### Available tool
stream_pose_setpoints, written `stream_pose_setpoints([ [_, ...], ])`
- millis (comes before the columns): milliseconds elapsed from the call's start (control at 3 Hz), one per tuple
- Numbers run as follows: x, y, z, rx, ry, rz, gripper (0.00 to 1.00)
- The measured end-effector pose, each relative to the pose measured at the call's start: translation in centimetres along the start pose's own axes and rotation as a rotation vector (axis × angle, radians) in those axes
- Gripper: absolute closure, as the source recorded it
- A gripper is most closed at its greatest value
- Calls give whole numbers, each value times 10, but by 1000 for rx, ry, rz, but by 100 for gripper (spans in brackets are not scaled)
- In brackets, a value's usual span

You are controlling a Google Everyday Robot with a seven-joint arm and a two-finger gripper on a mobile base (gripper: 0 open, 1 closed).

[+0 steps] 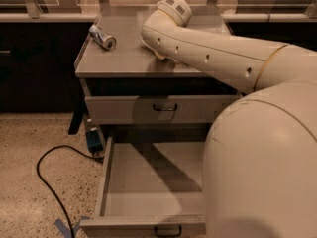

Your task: Pick blue plastic bottle from middle drawer and place on counter

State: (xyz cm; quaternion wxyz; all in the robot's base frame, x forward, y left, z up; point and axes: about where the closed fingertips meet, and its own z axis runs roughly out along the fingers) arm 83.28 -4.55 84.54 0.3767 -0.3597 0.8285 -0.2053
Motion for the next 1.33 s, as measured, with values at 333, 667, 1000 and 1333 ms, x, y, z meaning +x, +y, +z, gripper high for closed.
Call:
stream_pose_setpoints([
  [333, 0, 0, 0, 0, 0, 0, 47],
  [667, 0, 0, 0, 0, 0, 0, 25],
  [1000, 0, 0, 0, 0, 0, 0, 0],
  [1333, 0, 0, 0, 0, 0, 0, 0],
])
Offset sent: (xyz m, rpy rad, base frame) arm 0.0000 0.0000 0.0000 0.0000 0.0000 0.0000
